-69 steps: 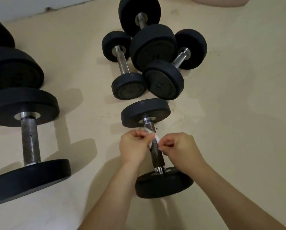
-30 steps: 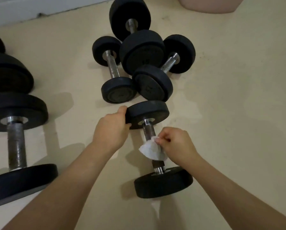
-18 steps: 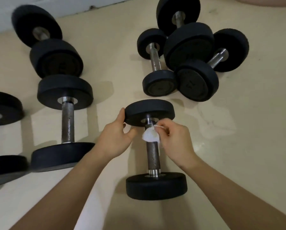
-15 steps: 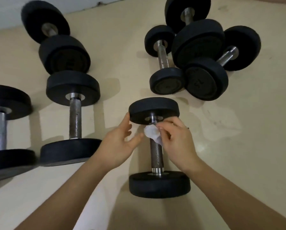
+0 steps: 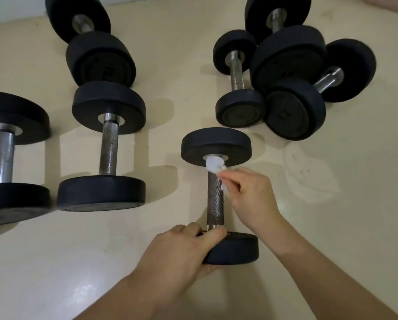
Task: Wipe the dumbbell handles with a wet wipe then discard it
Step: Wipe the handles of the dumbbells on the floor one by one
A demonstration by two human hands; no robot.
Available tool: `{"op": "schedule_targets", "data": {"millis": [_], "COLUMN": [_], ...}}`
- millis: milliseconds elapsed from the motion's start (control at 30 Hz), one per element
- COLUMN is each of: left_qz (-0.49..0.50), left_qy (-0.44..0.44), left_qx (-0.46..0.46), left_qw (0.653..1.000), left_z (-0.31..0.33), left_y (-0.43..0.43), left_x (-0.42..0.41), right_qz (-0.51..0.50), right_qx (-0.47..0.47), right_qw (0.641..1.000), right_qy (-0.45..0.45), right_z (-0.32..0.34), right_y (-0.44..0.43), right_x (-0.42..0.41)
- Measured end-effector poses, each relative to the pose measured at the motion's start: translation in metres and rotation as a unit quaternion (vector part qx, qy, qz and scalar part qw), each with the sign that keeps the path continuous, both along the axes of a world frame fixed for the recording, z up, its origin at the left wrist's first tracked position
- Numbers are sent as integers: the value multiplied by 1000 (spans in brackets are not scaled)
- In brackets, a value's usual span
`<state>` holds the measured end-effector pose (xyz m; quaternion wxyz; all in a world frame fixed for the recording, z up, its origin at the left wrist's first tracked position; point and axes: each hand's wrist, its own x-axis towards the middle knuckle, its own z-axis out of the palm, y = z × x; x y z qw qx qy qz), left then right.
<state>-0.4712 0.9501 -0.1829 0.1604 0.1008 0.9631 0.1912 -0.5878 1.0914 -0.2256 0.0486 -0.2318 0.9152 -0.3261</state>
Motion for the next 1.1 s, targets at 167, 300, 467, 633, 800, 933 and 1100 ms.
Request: {"op": "schedule_targets", "data": {"millis": [167, 300, 467, 633, 800, 933, 1100], "left_qz": [-61, -58, -5, 67, 29, 7, 18], "left_qy": [39, 72, 130, 111, 117, 119, 135], "left_qx": [-102, -102, -36, 149, 146, 165, 197], "left_qw": [992, 990, 991, 980, 982, 979, 971], "left_z": [-3, -8, -12, -18, -20, -18, -23], "left_y": [39, 70, 76, 49, 52, 75, 87], "left_x": [-17, -22, -11, 4, -3, -12, -17], "right_qz": [15, -3, 59, 91, 153, 134, 71], "right_qx": [29, 7, 9, 26, 67, 136, 104], "right_qw": [999, 999, 996, 993, 986, 982, 989], "right_qy": [-37, -32, -72, -68, -10, -7, -73], "right_z": [8, 0, 6, 6, 12, 13, 21], "right_y": [27, 34, 47, 52, 44, 49, 81], "right_x": [-2, -12, -26, -21, -32, -32, -35]}}
